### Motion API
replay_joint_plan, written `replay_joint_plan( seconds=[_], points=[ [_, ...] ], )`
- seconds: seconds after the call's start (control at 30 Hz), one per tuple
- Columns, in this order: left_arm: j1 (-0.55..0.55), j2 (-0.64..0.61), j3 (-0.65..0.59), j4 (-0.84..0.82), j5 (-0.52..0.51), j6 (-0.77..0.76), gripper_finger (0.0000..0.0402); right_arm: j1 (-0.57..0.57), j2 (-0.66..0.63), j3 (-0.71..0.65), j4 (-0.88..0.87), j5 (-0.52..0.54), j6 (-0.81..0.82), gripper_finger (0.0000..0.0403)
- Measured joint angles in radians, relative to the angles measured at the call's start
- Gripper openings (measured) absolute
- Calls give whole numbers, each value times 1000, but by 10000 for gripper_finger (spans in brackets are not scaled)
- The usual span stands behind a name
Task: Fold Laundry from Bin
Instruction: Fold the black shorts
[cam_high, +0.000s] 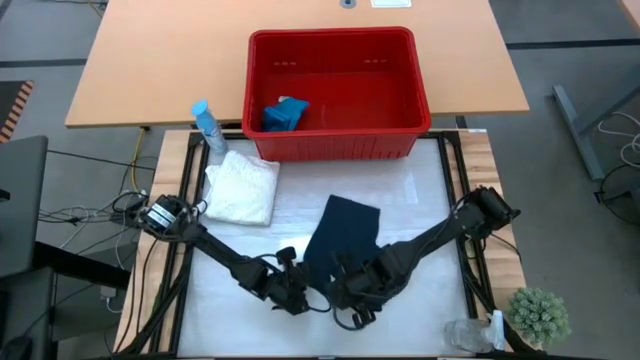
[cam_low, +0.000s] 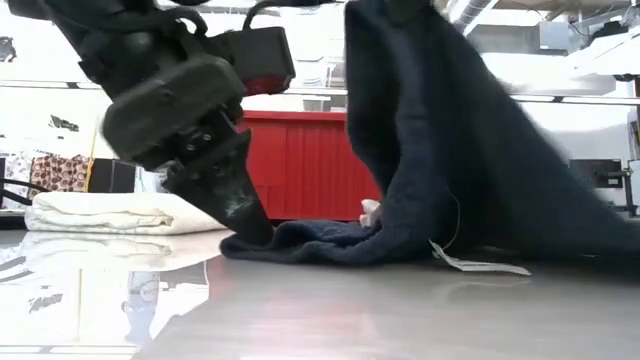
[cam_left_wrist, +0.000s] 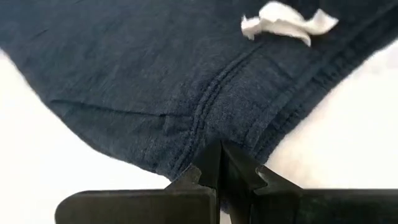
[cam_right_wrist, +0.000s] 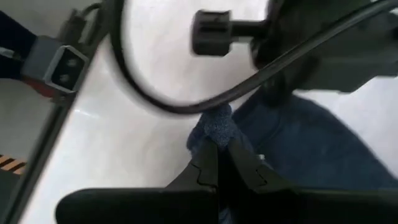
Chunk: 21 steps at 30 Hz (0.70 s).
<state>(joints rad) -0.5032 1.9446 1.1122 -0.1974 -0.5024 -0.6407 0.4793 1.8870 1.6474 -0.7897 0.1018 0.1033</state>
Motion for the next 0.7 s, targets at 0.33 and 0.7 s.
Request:
replay_joint_plan(
  seconds=[0.33,0.7],
  points=[
    [9,0,0,-2,-18,35,0,-117,0,0,28,-80,-133,31],
    [8,0,-1,-24,-61,49,0,-204,1,0,88,-202,-248,29]
  ],
)
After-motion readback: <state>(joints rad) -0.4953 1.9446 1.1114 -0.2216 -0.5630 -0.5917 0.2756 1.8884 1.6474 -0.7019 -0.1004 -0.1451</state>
